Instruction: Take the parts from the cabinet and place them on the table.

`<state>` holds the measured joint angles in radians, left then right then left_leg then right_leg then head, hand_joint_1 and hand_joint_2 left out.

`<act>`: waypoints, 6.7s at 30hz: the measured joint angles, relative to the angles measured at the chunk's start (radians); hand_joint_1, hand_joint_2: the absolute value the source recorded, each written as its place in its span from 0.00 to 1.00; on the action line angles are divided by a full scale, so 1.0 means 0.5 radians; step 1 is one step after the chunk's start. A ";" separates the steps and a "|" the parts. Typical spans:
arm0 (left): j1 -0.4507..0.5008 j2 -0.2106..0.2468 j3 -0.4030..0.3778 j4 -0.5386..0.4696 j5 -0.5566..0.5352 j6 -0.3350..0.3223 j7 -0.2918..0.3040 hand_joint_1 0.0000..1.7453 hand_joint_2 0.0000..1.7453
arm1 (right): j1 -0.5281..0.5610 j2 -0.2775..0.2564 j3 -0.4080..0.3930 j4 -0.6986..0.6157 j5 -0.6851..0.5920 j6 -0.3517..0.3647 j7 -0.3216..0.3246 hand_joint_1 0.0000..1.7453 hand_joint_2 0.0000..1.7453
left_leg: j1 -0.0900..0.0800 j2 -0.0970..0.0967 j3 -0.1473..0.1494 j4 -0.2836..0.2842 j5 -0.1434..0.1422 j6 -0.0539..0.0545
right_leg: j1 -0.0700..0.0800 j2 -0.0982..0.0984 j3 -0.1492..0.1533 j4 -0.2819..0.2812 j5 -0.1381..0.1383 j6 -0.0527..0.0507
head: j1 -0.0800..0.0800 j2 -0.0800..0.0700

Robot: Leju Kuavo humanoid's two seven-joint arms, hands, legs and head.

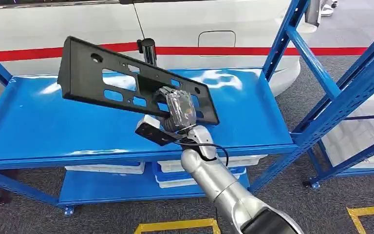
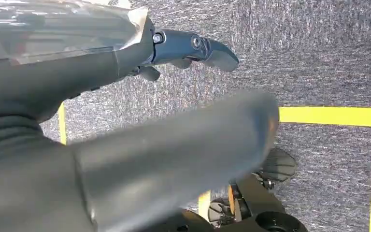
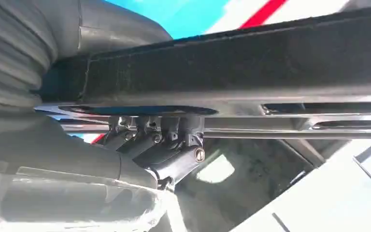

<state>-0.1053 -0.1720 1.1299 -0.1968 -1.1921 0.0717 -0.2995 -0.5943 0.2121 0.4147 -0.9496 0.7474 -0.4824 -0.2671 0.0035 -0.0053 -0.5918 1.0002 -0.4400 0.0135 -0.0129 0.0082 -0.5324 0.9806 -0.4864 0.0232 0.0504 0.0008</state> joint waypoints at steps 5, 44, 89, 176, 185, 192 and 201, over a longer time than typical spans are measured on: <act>0.002 0.001 0.000 0.000 0.012 0.006 -0.005 0.00 1.00 | 0.056 -0.017 0.000 -0.299 -0.724 0.436 -0.205 1.00 1.00 | 0.000 0.000 0.000 0.000 0.000 0.000 | 0.000 0.000 -0.001 0.000 0.000 0.000 | 0.000 0.000; 0.002 0.018 0.048 -0.001 0.106 0.125 -0.079 0.00 1.00 | 0.308 -0.140 0.092 -0.884 -1.402 0.698 -0.404 1.00 1.00 | -0.006 -0.004 -0.016 0.014 -0.013 0.019 | -0.022 0.000 -0.006 -0.004 0.000 0.014 | 0.000 0.000; -0.019 0.019 0.044 -0.001 0.043 0.151 -0.107 0.00 1.00 | 0.539 -0.219 0.181 -1.013 -1.366 0.611 -0.574 1.00 1.00 | -0.006 0.025 -0.055 -0.001 0.054 0.045 | -0.008 -0.017 0.095 0.062 -0.082 0.047 | 0.017 0.000; -0.005 0.038 -0.004 0.000 -0.005 0.206 -0.088 0.00 1.00 | 0.691 -0.220 0.170 -1.086 -1.215 0.602 -0.607 1.00 1.00 | 0.039 -0.034 -0.019 0.001 0.007 0.040 | 0.004 -0.027 -0.232 0.660 -0.352 -0.017 | 0.019 0.000; 0.022 0.050 -0.039 0.000 -0.064 0.162 -0.069 0.00 1.00 | 0.755 -0.227 0.200 -1.085 -1.199 0.607 -0.697 1.00 1.00 | 0.037 -0.171 -0.068 0.027 0.036 -0.040 | -0.026 0.035 0.023 0.045 -0.052 -0.019 | 0.017 0.000; 0.023 0.052 -0.050 0.000 -0.065 0.154 -0.048 0.00 1.00 | 0.802 -0.229 0.214 -1.081 -1.174 0.609 -0.745 1.00 1.00 | 0.038 0.006 -0.291 0.582 -0.234 -0.066 | 0.004 -0.103 0.015 0.043 -0.047 -0.064 | 0.003 0.000; 0.006 0.062 -0.049 0.000 -0.049 0.124 0.104 0.00 1.00 | 0.753 -0.212 0.256 -1.032 -1.187 0.677 -0.767 1.00 1.00 | 0.013 0.061 0.000 -0.004 -0.012 0.043 | 0.055 -0.210 0.016 0.042 -0.073 -0.036 | 0.006 0.000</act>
<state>-0.1025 -0.1411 1.1055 -0.1968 -1.2165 0.1339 -0.2475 -0.2177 0.1061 0.5425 -1.4656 0.1541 -0.1438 -0.6504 0.0099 0.0250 -0.5916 0.9983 -0.4458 0.0351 0.0147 -0.0969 -0.5242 1.0017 -0.5231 0.0051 0.0534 0.0008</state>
